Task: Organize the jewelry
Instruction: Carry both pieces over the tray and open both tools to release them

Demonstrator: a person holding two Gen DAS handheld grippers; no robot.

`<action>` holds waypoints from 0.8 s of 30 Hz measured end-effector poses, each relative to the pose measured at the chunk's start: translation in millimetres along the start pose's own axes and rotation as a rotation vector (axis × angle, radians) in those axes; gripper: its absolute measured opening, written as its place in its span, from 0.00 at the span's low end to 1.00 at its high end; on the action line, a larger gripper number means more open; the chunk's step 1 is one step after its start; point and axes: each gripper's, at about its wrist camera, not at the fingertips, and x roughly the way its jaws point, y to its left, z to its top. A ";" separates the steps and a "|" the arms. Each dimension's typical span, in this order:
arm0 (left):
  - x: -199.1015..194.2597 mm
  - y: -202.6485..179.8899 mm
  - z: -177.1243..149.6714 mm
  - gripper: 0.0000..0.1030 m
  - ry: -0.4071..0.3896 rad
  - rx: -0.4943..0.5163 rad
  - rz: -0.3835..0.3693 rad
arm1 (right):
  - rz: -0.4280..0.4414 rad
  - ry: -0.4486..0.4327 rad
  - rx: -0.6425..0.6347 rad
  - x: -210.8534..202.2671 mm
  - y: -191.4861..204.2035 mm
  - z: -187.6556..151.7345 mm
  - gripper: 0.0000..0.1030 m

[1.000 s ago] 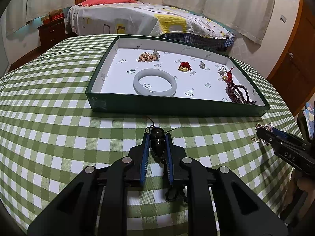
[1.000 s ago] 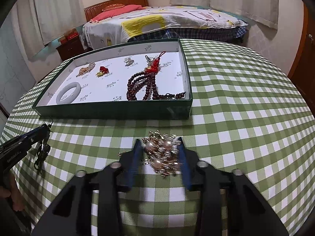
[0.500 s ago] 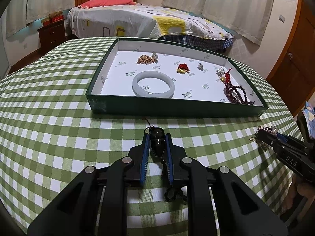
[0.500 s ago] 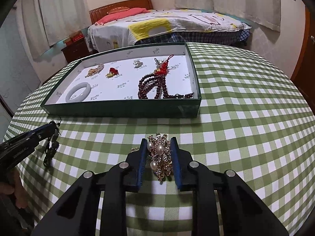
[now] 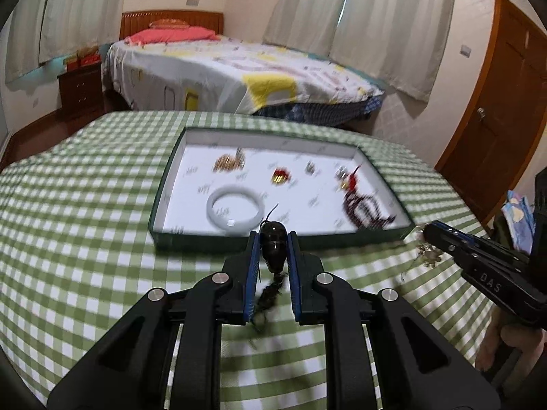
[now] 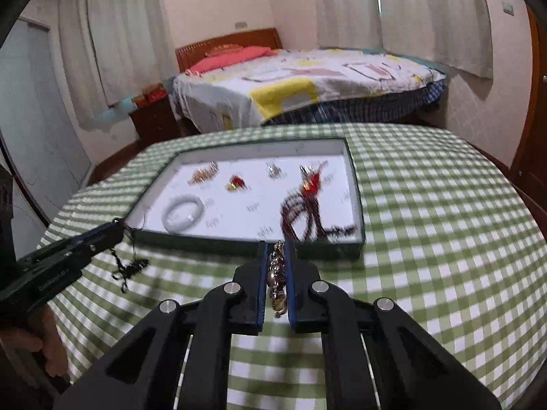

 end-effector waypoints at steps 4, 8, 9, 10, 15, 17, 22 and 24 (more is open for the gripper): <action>-5.5 -9.5 19.3 0.16 -0.049 0.024 -0.017 | 0.013 -0.038 -0.026 -1.7 10.6 15.6 0.10; -2.0 -15.5 36.8 0.16 -0.080 0.030 -0.033 | 0.025 -0.070 -0.051 1.4 20.9 29.3 0.10; -1.1 -17.1 41.1 0.16 -0.088 0.034 -0.035 | 0.028 -0.078 -0.054 1.5 22.0 32.9 0.10; 0.3 -19.4 47.6 0.16 -0.099 0.040 -0.039 | 0.031 -0.088 -0.058 1.5 23.6 37.1 0.10; 0.7 -28.8 73.0 0.16 -0.153 0.057 -0.054 | 0.043 -0.155 -0.078 0.5 31.1 64.2 0.10; 2.8 -31.6 82.6 0.16 -0.172 0.060 -0.059 | 0.048 -0.174 -0.084 2.2 33.2 73.4 0.10; 13.4 -38.3 100.3 0.16 -0.202 0.071 -0.069 | 0.065 -0.214 -0.087 10.4 36.0 91.9 0.10; 20.9 -39.2 102.7 0.16 -0.200 0.070 -0.071 | 0.067 -0.216 -0.084 18.7 35.3 95.9 0.10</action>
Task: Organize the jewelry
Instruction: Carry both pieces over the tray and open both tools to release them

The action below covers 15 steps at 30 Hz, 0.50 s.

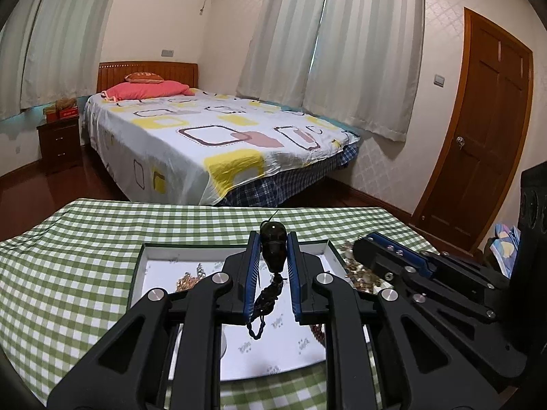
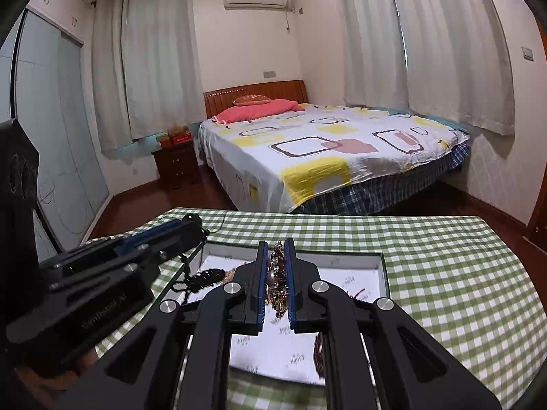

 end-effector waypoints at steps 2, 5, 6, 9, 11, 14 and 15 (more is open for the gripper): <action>10.9 1.7 -4.2 0.16 0.013 -0.004 0.001 | 0.006 0.008 0.007 10.0 -2.5 -2.7 0.10; 29.3 6.6 -17.3 0.16 0.054 -0.014 0.009 | 0.014 0.043 0.022 28.2 -8.1 -14.1 0.10; 35.8 9.1 -21.9 0.16 0.071 -0.017 0.013 | 0.014 0.062 0.026 36.1 -10.2 -19.8 0.10; 59.9 17.5 -41.3 0.16 0.134 -0.027 0.028 | 0.013 0.119 0.035 56.5 -14.9 -36.4 0.10; 71.4 21.6 -51.4 0.16 0.164 -0.033 0.034 | 0.007 0.148 0.037 67.8 -17.4 -45.1 0.10; 88.3 26.7 -63.2 0.16 0.206 -0.037 0.043 | 0.001 0.192 0.040 83.2 -21.0 -57.5 0.10; 92.0 27.2 -66.6 0.16 0.216 -0.034 0.045 | 0.000 0.208 0.038 88.6 -21.6 -61.4 0.10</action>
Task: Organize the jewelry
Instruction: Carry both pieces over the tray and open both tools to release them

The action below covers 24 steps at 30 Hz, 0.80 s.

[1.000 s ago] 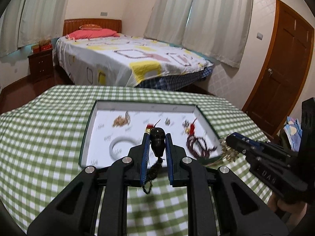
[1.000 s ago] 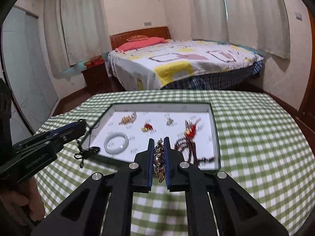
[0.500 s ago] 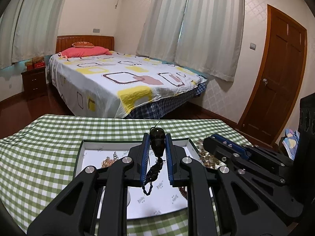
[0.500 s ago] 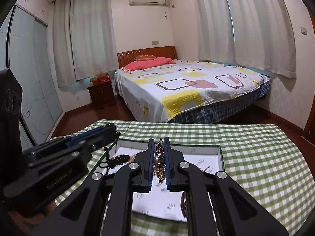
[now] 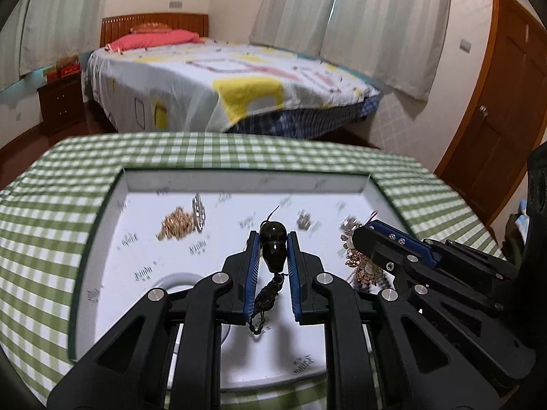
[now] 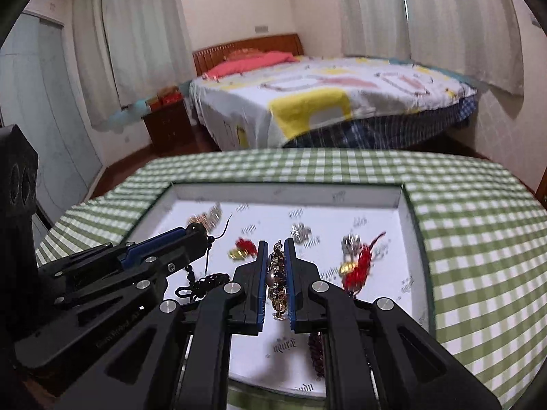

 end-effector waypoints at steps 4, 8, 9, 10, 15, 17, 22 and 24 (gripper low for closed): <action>16.7 2.3 -8.4 0.16 0.044 0.001 0.007 | -0.003 0.033 -0.010 12.9 -0.9 -5.0 0.10; 24.7 4.5 -10.7 0.16 0.069 0.001 0.011 | 0.002 0.062 -0.009 21.7 -1.4 -7.9 0.10; 26.8 5.4 -11.6 0.16 0.078 -0.001 0.010 | 0.002 0.069 -0.010 23.7 -1.6 -8.5 0.10; 28.5 5.8 -12.7 0.16 0.088 -0.005 0.008 | -0.001 0.073 -0.010 25.6 -1.8 -9.2 0.10; 31.9 9.7 -15.9 0.16 0.104 -0.017 0.010 | 0.003 0.085 0.008 28.4 -6.7 -10.7 0.12; 31.5 9.2 -16.3 0.18 0.105 -0.013 0.011 | 0.000 0.085 0.008 28.5 -6.9 -10.6 0.12; 28.9 12.4 -17.8 0.28 0.098 -0.020 0.025 | -0.006 0.084 0.017 28.7 -9.1 -11.3 0.25; 27.9 13.9 -18.0 0.30 0.099 -0.023 0.028 | -0.009 0.078 0.020 26.7 -10.2 -11.6 0.31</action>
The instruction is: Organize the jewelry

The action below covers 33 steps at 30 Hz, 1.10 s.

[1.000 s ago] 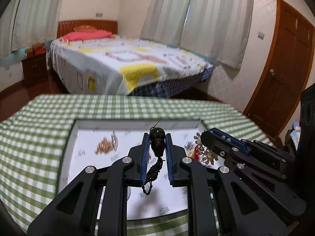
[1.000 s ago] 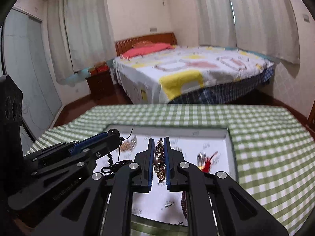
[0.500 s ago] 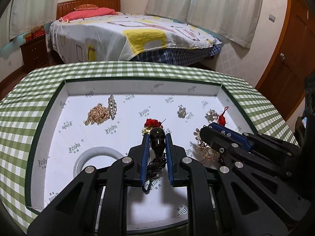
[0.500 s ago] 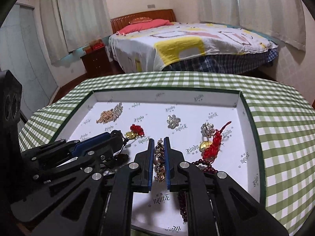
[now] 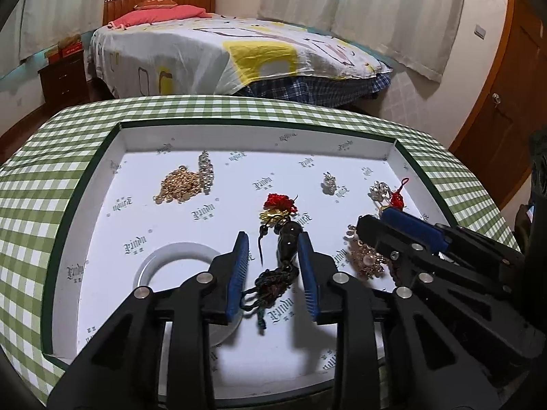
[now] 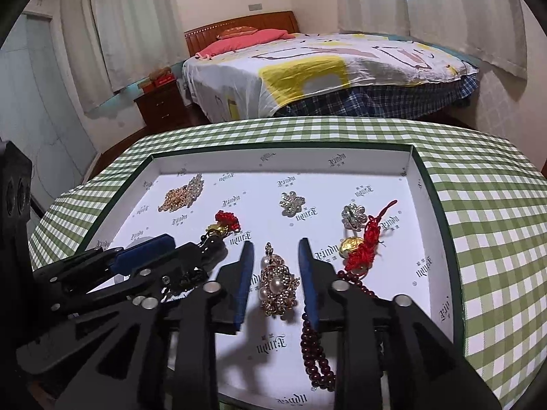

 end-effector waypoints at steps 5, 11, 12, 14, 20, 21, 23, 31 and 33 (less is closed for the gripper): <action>-7.5 3.1 -1.3 0.40 -0.016 -0.005 0.012 | -0.014 -0.018 -0.009 -6.8 1.0 1.2 0.32; -18.7 3.4 -2.6 0.51 -0.034 -0.003 0.022 | -0.043 -0.042 -0.013 -17.7 2.1 0.2 0.39; -21.6 3.5 -2.9 0.52 -0.039 -0.002 0.027 | -0.043 -0.043 -0.009 -19.8 1.8 -0.2 0.40; -26.1 3.4 -3.7 0.56 -0.045 -0.002 0.031 | -0.053 -0.046 -0.007 -23.2 1.5 -2.2 0.42; -41.7 1.3 -8.8 0.68 -0.062 0.006 0.066 | -0.084 -0.059 0.016 -40.0 -1.3 -9.6 0.57; -45.4 1.0 -10.0 0.68 -0.066 0.006 0.071 | -0.088 -0.063 0.020 -46.1 -1.7 -12.4 0.59; -54.9 -0.2 -14.0 0.73 -0.075 0.009 0.082 | -0.098 -0.067 0.025 -56.3 -1.8 -18.2 0.62; -112.8 -8.8 -29.7 0.77 -0.118 0.008 0.110 | -0.125 -0.067 0.041 -103.8 1.3 -40.4 0.66; -128.9 -10.1 -33.7 0.79 -0.127 0.005 0.113 | -0.130 -0.072 0.040 -118.3 3.3 -43.7 0.66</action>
